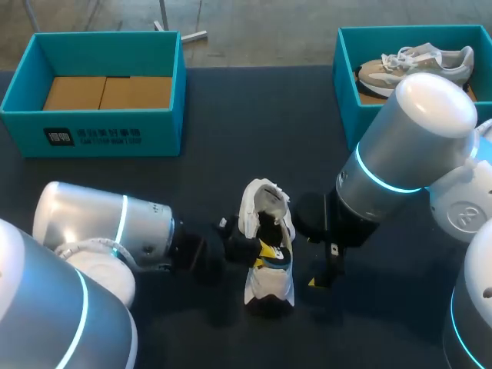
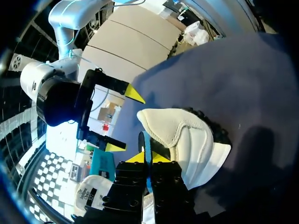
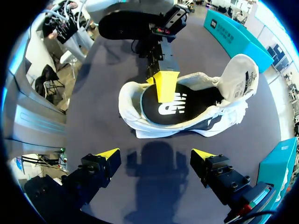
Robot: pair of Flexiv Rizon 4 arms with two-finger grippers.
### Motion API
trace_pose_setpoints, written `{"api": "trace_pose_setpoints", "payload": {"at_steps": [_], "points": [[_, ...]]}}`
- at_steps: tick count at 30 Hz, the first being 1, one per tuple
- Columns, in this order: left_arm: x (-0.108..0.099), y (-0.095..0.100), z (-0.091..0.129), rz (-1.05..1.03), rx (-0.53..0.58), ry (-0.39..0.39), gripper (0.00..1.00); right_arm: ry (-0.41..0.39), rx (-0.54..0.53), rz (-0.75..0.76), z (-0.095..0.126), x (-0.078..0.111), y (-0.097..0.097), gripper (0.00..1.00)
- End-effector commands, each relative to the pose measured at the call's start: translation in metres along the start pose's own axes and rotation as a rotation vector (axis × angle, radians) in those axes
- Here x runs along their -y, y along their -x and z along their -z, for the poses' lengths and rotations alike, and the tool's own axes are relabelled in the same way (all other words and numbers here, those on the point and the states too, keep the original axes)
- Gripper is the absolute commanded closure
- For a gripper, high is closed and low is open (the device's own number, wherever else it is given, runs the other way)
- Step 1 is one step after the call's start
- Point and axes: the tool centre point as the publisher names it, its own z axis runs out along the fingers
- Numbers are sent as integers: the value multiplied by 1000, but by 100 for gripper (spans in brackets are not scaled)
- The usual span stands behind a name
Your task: Take the shoe out of the shoebox, open the shoe tongue, remove and reinsert the insole, then place the shoe into the shoebox
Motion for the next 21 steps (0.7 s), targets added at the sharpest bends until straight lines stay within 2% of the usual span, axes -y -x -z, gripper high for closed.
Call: {"api": "trace_pose_setpoints", "payload": {"at_steps": [1, 7, 8, 9, 13, 21], "points": [[-2, -2, -7, -1, 1, 23, 100, -2, 3, -1, -1, 0, -1, 0], [-1, 0, -1, 70, 14, -11, 99, -2, 3, -1, -1, 0, -1, 0], [0, 1, 0, 81, 15, -20, 86, -2, 3, -1, -1, 0, -1, 0], [2, 1, 2, 98, 17, -33, 78, -2, 3, -1, -1, 0, -1, 0], [8, 4, 9, 144, 27, -61, 73, -2, 3, -1, -1, 0, -1, 0], [18, 14, 16, 208, 31, -111, 73, -2, 3, -1, -1, 0, -1, 0]]}}
